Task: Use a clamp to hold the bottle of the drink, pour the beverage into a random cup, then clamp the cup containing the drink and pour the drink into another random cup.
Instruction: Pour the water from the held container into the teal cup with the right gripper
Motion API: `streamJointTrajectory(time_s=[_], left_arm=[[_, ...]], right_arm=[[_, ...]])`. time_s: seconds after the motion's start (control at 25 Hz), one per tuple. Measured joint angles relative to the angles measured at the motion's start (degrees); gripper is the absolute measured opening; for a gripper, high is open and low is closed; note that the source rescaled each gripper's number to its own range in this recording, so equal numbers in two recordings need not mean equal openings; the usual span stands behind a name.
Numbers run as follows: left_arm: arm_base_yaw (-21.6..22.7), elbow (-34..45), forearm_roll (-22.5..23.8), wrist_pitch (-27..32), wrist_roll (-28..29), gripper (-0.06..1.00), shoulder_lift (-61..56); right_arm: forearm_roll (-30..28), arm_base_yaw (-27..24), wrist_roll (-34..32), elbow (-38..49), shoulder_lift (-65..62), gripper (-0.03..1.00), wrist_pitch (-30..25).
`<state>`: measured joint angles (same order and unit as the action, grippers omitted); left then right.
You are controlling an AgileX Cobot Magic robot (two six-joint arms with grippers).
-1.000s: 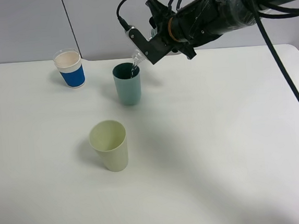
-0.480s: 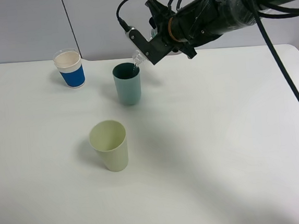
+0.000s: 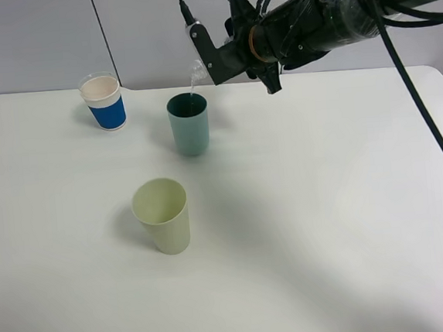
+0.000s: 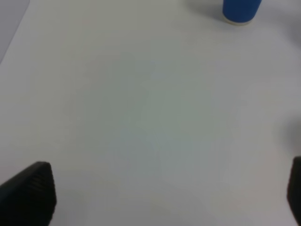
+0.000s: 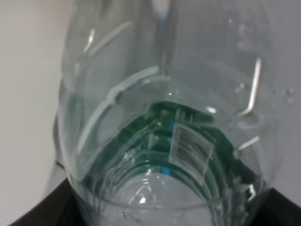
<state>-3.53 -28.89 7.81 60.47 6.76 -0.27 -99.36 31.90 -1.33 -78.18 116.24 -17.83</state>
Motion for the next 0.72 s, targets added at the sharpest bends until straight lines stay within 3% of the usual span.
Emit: streamJointTrajectory(time_s=[0.04,0.44,0.6,0.72], left_arm=[[0.0,0.0,0.0,0.0,0.0,1.0,0.0],[0.0,0.0,0.0,0.0,0.0,1.0,0.0],[0.0,0.0,0.0,0.0,0.0,1.0,0.0],[0.0,0.0,0.0,0.0,0.0,1.0,0.0]], right_arm=[[0.0,0.0,-7.71,0.0,0.0,0.0,0.05],[0.82,0.0,-47.51,0.0,0.0,0.0,0.57],[4.99,0.0,-55.58,0.0,0.0,0.0,1.79],[8.91,0.0,-57.19,0.0,0.0,0.0,2.59]])
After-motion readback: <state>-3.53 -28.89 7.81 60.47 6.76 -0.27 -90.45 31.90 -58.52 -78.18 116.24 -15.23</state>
